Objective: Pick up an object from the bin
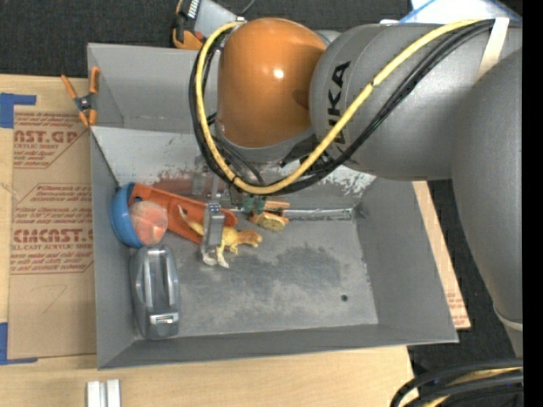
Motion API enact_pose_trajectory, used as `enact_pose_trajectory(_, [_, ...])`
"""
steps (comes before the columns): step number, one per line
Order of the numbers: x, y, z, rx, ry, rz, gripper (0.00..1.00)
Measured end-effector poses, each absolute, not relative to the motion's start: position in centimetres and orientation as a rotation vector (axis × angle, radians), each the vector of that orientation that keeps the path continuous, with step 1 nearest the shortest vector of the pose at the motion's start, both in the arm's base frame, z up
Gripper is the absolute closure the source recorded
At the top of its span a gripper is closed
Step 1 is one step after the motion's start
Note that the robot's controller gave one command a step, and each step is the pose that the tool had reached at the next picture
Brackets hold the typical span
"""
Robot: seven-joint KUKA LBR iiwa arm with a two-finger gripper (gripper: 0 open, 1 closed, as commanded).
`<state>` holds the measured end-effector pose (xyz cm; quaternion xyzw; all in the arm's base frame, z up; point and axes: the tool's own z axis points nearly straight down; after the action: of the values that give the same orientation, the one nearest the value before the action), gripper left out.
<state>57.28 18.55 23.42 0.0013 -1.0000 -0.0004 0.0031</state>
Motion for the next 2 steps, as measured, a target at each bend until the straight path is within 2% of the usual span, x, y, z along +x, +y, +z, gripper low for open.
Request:
enact_pose_trajectory(1, [57.5, 18.4, 23.9, 0.001, -3.143, -0.003, 0.00])
enact_pose_trajectory(2, [58.2, 10.5, 10.4, 0.170, -3.143, -0.003, 0.00])
